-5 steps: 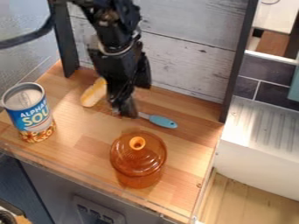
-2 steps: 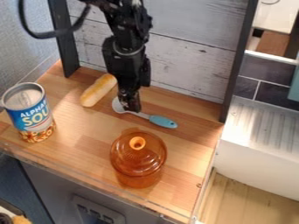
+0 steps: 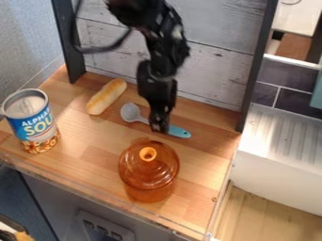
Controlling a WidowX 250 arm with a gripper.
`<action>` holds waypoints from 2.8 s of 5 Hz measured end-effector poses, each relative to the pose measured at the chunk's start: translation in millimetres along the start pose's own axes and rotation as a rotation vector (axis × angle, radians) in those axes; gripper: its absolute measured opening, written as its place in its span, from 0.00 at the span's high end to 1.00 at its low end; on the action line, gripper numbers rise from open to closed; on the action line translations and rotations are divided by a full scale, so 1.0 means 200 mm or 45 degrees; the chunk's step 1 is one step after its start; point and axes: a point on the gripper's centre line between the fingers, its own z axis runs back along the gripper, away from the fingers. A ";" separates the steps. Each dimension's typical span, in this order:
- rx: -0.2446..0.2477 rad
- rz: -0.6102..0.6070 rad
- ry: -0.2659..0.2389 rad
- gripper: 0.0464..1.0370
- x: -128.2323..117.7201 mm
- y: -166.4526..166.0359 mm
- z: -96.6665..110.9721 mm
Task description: Move the silver spoon to the left next to the packaging and the bread
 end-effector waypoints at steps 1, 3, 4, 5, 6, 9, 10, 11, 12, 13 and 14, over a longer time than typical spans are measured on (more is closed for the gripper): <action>0.043 -0.048 -0.009 0.04 -0.04 -0.01 -0.08; 0.095 -0.088 0.049 0.38 -0.08 -0.02 -0.12; 0.133 -0.155 0.089 0.68 -0.07 0.00 -0.13; 0.160 -0.196 0.120 0.72 -0.08 0.02 -0.12; 0.130 -0.239 0.135 0.72 -0.09 0.01 -0.03; 0.065 -0.282 0.405 0.72 -0.08 -0.06 0.11; 0.022 -0.232 0.538 0.72 -0.01 -0.15 0.16; 0.041 -0.204 0.575 0.72 0.02 -0.17 0.14; 0.057 -0.156 0.557 0.72 0.08 -0.20 0.09; 0.069 -0.122 0.537 0.72 0.12 -0.22 0.05; 0.104 -0.089 0.512 0.72 0.16 -0.22 -0.03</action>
